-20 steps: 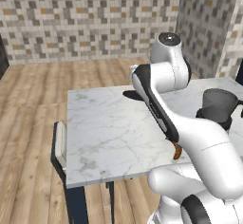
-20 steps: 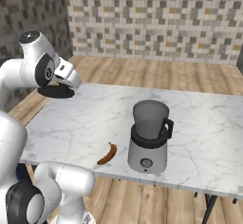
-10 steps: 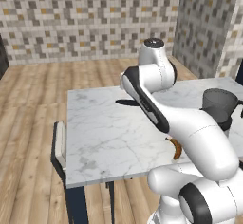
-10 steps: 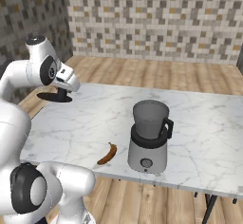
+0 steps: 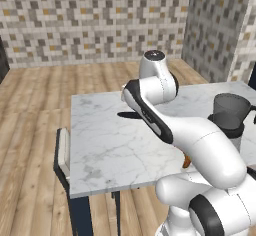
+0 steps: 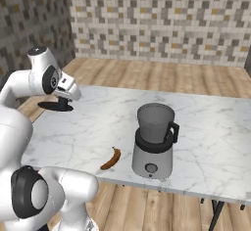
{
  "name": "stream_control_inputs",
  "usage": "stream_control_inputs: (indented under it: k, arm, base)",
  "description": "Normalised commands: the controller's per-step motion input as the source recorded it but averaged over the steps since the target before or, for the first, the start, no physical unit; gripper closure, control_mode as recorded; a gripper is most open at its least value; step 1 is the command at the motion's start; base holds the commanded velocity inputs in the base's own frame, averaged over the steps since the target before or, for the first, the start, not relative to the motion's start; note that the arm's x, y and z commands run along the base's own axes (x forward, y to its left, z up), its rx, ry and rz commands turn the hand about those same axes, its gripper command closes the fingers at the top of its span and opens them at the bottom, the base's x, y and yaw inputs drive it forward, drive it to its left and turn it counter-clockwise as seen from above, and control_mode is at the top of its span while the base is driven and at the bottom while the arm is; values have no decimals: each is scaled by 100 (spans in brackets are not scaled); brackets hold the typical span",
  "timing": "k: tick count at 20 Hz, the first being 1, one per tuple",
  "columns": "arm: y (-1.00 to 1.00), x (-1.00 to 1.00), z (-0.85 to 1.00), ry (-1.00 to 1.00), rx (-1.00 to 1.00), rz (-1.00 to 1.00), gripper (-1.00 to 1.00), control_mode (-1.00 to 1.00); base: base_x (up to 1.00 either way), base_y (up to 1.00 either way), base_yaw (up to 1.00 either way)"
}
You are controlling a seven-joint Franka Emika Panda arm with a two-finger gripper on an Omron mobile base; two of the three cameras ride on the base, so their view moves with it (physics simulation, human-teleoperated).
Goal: Open the blender lid, put the banana in the blender, close the lid, and start the blender.
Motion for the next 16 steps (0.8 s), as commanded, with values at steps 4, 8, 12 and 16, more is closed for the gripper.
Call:
stream_control_inputs:
  k: [4, 8, 12, 16]
  arm:
    - [0, 0, -36, 0, 0, 0, 100, -100]
    - [0, 4, -45, 0, 0, 0, 100, -100]
    - [0, 10, -36, 1, 0, 0, 100, -100]
    - [0, 9, -23, 1, 0, 0, 100, -100]
  base:
    - [0, 0, 0]
    - [0, 0, 0]
    - [0, 0, 0]
    - [0, 0, 0]
